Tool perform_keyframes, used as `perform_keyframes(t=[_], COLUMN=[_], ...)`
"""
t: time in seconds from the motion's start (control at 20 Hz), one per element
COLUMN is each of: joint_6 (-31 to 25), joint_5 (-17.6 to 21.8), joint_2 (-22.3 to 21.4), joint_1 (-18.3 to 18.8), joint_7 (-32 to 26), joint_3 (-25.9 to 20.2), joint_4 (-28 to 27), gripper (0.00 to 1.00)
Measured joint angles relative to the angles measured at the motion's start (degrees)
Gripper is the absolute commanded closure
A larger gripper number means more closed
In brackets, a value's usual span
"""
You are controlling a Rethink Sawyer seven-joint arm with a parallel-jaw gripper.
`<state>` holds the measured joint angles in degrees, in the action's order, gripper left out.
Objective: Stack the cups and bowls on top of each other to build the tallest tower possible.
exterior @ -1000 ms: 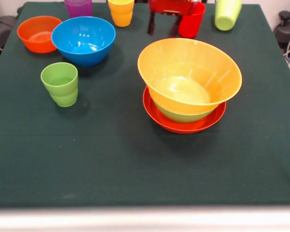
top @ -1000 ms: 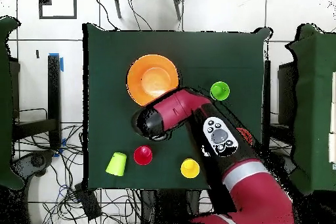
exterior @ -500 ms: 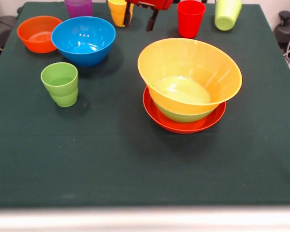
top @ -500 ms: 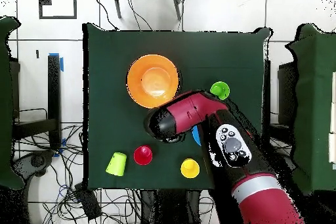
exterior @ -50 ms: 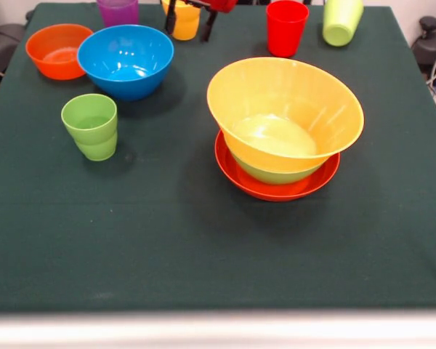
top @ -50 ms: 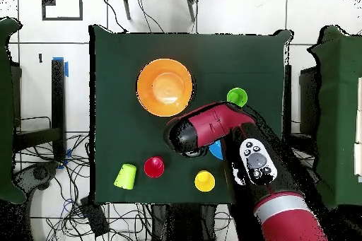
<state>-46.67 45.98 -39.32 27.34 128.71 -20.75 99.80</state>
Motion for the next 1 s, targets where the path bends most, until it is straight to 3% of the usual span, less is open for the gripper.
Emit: perform_keyframes(t=[0.5,1.0], joint_6=[0.38,7.79], joint_5=[0.83,3.06], joint_2=[1.19,7.08], joint_1=[0.06,0.14], joint_7=[0.00,0.00], joint_3=[3.23,6.18], joint_4=[-1.04,-3.81], gripper=[0.00,0.00])
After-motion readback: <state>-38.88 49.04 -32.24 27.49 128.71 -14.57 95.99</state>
